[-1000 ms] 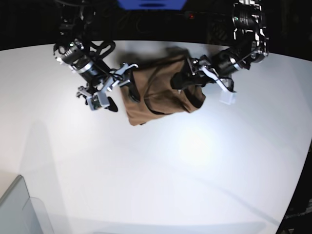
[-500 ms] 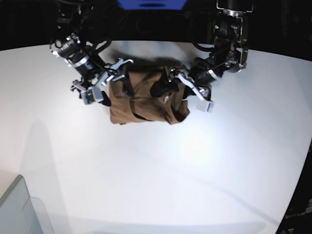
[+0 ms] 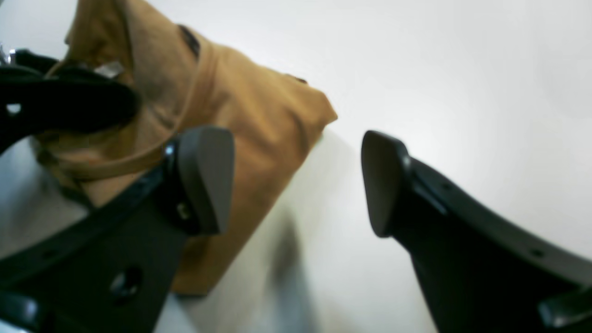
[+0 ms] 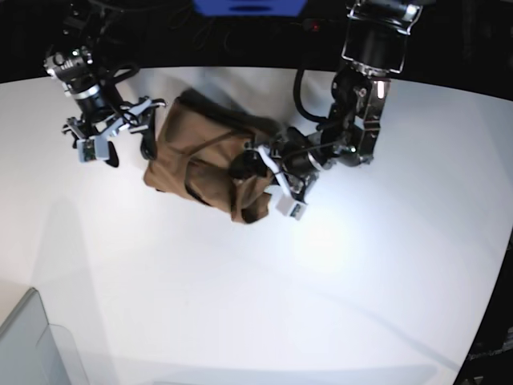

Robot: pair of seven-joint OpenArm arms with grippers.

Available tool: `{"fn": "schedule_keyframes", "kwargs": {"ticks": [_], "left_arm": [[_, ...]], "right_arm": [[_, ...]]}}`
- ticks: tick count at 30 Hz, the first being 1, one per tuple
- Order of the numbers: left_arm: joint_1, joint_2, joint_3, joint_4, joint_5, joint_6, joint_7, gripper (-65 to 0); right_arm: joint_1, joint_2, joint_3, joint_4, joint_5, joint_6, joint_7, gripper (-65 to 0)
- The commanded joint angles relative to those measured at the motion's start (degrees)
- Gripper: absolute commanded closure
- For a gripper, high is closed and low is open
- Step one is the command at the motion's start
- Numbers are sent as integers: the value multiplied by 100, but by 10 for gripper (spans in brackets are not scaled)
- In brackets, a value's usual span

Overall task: Layout the t-shirt on the table in an organized manner, then fold the t-shirt properly
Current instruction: 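Press and flatten the folded shirt with the left gripper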

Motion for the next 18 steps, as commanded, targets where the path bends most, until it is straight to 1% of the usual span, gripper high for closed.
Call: {"fn": "schedule_keyframes", "kwargs": {"ticks": [1,3,4,5,7,9,10,12,15,18], "left_arm": [[-50,-11,152,-267,559,268,551,-221],[-367,-11,390,-619,770,268,551,-52],[-543,-11,530,-812,894,277,551,0],[-683,-11,645,-988,1008,277,551,0],[-1000,-11,900,-1252,1263,268,551,-29],[-1299,7,1243,-1340,1483,268,543,-1],[-1422,-2,1445,-1340,1606,268,490,0],[-1703,-11,1990,-1340,1869,268,261,-2],[-2107,-20,2930,-1340,2353,268,-240,-2],[-2389,33,3660,-1349,2854,268,-565,-2]], "right_arm": [[-14,22,114,107,103,60,140,-433],[-14,13,317,107,103,60,122,-433],[-14,13,422,107,103,60,122,-433],[-14,4,510,107,103,60,122,-433],[-23,4,739,107,103,60,113,-433],[-32,-13,950,107,103,60,113,-433],[-41,-13,1037,107,103,60,113,-433],[-129,-13,1143,107,103,60,113,-433],[-155,-31,1319,107,103,60,113,-433],[-146,-224,1644,116,103,60,113,-433]]}}
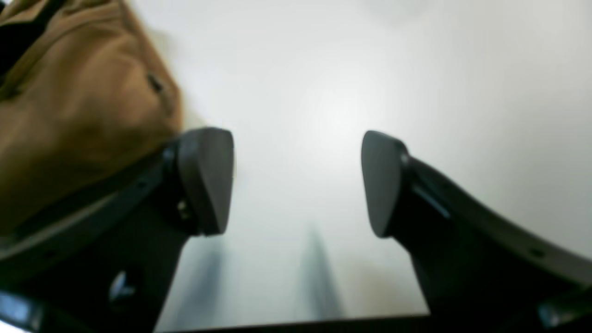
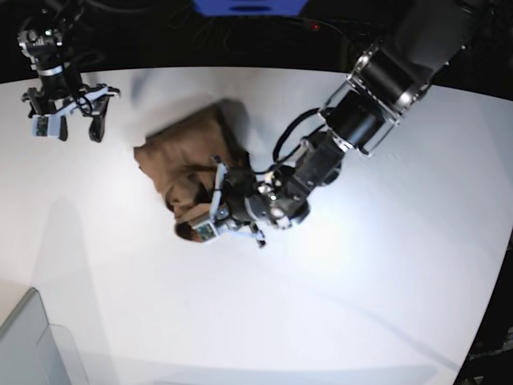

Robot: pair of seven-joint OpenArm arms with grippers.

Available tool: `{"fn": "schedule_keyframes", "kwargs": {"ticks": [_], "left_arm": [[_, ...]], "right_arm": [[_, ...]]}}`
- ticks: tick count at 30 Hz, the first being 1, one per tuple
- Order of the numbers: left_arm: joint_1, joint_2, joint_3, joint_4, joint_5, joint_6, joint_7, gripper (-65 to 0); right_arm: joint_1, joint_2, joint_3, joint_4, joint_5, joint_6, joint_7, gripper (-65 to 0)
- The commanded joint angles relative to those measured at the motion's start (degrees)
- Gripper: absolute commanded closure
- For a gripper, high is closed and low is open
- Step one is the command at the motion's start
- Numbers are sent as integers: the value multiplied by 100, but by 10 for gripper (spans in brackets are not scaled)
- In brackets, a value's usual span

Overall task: Layout the t-shirt on the table in an organized manner, then fold the t-shirt properly
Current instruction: 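Press and flatten the folded shirt with the left gripper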

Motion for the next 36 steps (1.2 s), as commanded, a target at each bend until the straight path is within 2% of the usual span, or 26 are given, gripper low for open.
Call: {"fn": "schedule_keyframes", "kwargs": {"ticks": [1,4,10,12,17,20,30,36], "left_arm": [[-96,-8,217,-61,444,100,302,-2],[-246,229,603,-61,936,100,241,-5],[-272,589,718,-61,1886,91,-155,-21],[-272,651,788,-61,2150,91,-181,-87],[-263,633,832,-8,2580,91,-199,-330],[-272,616,797,185,2668,91,-181,-405],[-272,53,735,1732,3125,100,-172,-409],[-26,-52,-73,2339,3284,100,-76,-410]], "right_arm": [[0,-2,88,116,87,43,124,-433],[-9,-19,238,116,87,43,124,-433],[-17,-19,414,116,87,43,124,-433],[-96,-19,396,116,87,43,124,-433],[-123,-19,370,107,87,43,124,-433],[-105,-19,361,107,87,43,124,-433],[-88,-19,247,107,87,43,124,-433],[-79,-19,44,81,87,43,133,-433]]}}
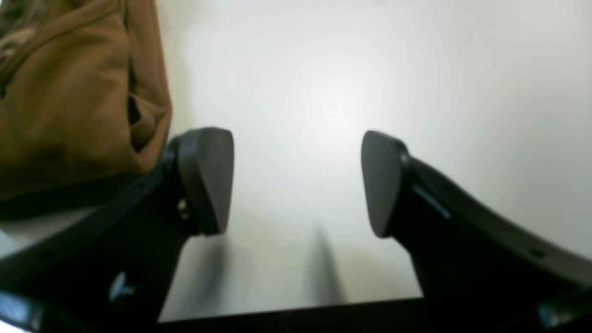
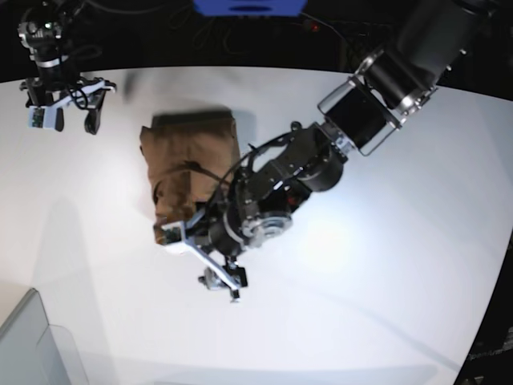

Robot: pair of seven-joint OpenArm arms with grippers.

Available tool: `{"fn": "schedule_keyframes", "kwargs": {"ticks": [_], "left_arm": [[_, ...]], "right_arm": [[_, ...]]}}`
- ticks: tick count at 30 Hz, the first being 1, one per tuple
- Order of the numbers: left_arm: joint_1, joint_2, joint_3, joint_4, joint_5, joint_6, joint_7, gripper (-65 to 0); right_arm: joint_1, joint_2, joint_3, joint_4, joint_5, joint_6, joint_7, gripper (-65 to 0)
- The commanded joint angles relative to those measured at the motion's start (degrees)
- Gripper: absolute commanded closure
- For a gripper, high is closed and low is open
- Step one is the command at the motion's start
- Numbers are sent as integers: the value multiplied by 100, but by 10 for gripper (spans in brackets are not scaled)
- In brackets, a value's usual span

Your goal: Layout the t-shirt on the table in an organized manner, then fold the t-shirt properly

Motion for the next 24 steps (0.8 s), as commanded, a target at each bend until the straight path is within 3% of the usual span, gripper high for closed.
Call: {"fn": "schedule_keyframes", "kwargs": {"ticks": [1,7,9,13,17,21,24], "left_arm": [[-28,46,-166,200,64,58,80,-410],[816,-16,-1801,841,47,49,1100,-405],[1326,46,-2513,1149,47,49,1302,-351],[2240,248,-3674,1782,38,49,1425,-170],[3049,512,-4817,2327,-164,40,1408,-107],[3621,565,-5124,2600,-982,40,1425,-47],[3919,626,-4949,2591,-1712,67,1434,0]], "right_arm": [[-9,38,-56,74,78,43,153,-433],[378,55,-100,-66,61,43,144,-431],[519,64,-109,-163,61,43,144,-413],[686,64,-303,-365,61,43,135,-297],[694,64,-575,-646,61,43,170,-130],[694,64,-804,-989,61,43,170,0],[694,64,-821,-1315,61,43,170,0]]}}
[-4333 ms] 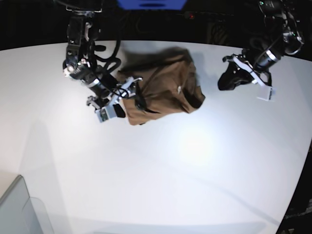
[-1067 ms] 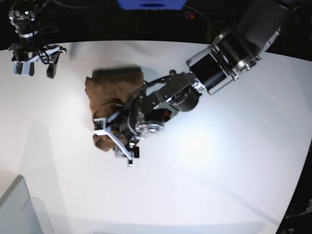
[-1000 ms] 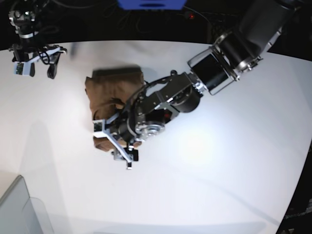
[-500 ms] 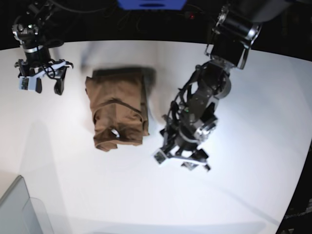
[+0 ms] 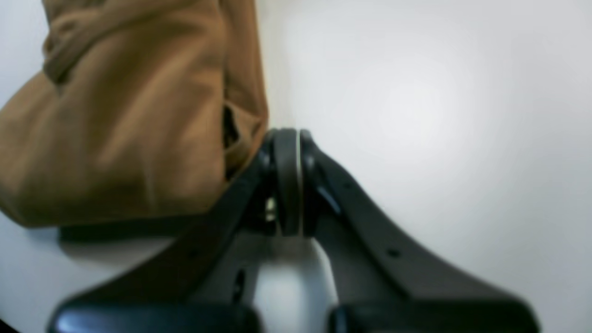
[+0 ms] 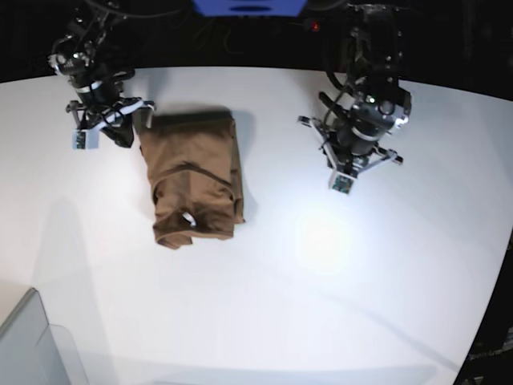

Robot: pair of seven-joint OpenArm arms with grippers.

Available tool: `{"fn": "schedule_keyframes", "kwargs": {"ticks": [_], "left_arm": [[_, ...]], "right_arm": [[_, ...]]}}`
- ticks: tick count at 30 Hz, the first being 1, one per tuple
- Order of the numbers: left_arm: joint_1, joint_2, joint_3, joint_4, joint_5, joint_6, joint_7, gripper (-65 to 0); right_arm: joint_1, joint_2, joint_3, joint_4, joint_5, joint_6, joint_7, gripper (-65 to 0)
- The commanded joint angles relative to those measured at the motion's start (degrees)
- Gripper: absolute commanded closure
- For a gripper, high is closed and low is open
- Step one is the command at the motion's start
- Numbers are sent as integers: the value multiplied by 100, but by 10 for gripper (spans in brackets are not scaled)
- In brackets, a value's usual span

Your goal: Layout the t-shirt on the table in an organized manner, then fold the t-shirt properly

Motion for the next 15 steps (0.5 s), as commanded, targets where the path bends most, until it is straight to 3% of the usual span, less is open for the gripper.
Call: {"fn": "schedule_keyframes", "kwargs": {"ticks": [1,6,15], "left_arm": [[-12,115,112,88,-286,23,-146,0],[128,546,446,-369,-980,50,-155,0],[146,562,833,-905,-1050,50,-225,0]], "right_arm": [[19,49,-22,29,63,19,142,0],[-34,172,-294,3,63,19,142,0],[-166,172,-294,38,72,19,142,0]]}}
